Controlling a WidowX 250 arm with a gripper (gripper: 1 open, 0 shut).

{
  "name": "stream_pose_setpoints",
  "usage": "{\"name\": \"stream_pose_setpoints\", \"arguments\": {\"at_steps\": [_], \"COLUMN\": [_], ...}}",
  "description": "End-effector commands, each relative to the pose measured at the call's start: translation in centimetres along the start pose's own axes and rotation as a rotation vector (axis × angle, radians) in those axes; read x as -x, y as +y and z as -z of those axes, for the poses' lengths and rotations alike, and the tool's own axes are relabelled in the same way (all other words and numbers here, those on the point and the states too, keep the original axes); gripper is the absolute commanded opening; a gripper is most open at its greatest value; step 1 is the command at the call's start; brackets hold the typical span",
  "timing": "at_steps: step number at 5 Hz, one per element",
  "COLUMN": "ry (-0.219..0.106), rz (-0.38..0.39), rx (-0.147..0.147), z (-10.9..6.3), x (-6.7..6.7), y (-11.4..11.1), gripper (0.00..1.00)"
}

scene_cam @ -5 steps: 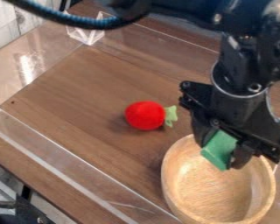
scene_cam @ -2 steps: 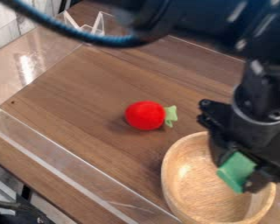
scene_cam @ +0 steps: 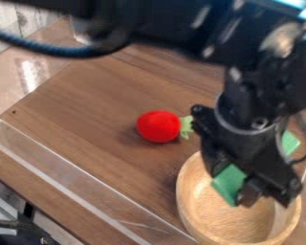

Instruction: Put the green block in the brown bowl

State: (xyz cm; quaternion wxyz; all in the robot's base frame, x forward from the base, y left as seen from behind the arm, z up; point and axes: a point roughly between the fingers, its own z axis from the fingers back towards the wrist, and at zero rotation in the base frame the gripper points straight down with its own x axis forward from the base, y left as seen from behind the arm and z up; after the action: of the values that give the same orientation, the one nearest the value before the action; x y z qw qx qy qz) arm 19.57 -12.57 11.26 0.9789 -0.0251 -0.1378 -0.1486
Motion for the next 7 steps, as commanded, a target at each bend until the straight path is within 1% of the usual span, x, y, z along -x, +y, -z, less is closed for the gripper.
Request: {"name": "stream_pose_setpoints", "arguments": {"at_steps": [1,2,3,4,5,6,7], "ry": [-0.044,-0.047,-0.018,-0.004,0.014,0.021,0.024], "rz": [0.042,0.019,0.036,0.062,0.124,0.181,0.157], "rx": [0.022,0.022,0.051,0.069,0.088,0.113,0.127], "z": [0.0,0.7,1.6,2.4,1.5,0.9,0.8], "x": [-0.1,-1.0,-1.2,-1.5,-1.1,-0.9,-2.2], "y": [-0.4,-0.4,-0.5,-0.2,0.2,0.4,0.4], "gripper": [0.00,0.00,1.00,1.00,1.00,1.00,1.00]}}
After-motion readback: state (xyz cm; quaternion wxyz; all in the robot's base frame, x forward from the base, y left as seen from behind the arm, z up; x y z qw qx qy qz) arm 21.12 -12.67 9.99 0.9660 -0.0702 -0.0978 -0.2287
